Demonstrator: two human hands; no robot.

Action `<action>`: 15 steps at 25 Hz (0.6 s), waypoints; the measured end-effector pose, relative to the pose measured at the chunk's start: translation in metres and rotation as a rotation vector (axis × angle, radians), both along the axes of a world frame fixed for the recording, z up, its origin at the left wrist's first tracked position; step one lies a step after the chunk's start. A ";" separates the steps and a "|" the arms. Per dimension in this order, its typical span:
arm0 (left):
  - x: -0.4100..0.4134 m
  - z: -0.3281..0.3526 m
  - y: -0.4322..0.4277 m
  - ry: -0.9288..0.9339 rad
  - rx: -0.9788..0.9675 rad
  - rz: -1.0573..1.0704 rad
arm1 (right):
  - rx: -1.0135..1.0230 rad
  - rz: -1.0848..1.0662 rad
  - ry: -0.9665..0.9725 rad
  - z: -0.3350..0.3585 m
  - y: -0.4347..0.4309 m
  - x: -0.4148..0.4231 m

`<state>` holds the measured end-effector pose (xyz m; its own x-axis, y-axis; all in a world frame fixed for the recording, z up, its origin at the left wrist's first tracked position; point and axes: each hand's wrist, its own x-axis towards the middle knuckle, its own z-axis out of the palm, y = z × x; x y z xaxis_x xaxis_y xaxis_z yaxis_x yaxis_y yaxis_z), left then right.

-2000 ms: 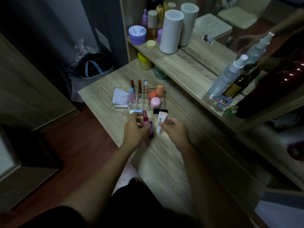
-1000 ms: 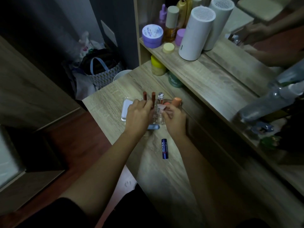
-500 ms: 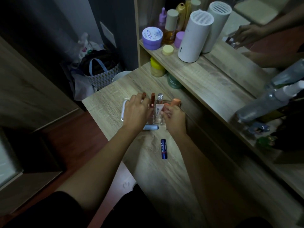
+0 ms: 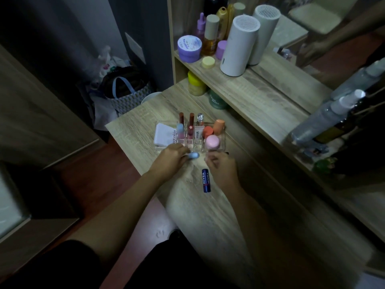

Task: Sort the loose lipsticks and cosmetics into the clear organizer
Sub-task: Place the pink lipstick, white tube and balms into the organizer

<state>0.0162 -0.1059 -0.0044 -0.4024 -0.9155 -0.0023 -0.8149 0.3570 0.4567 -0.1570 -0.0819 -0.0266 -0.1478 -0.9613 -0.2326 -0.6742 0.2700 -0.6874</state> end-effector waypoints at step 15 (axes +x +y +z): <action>0.001 -0.028 0.009 -0.180 0.329 0.080 | 0.210 -0.052 -0.049 -0.021 0.028 0.005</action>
<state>0.0176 -0.0968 -0.0328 -0.2961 -0.8827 -0.3649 -0.9117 0.1472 0.3836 -0.1516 -0.0542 -0.0478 -0.1791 -0.8825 -0.4348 -0.6228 0.4438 -0.6443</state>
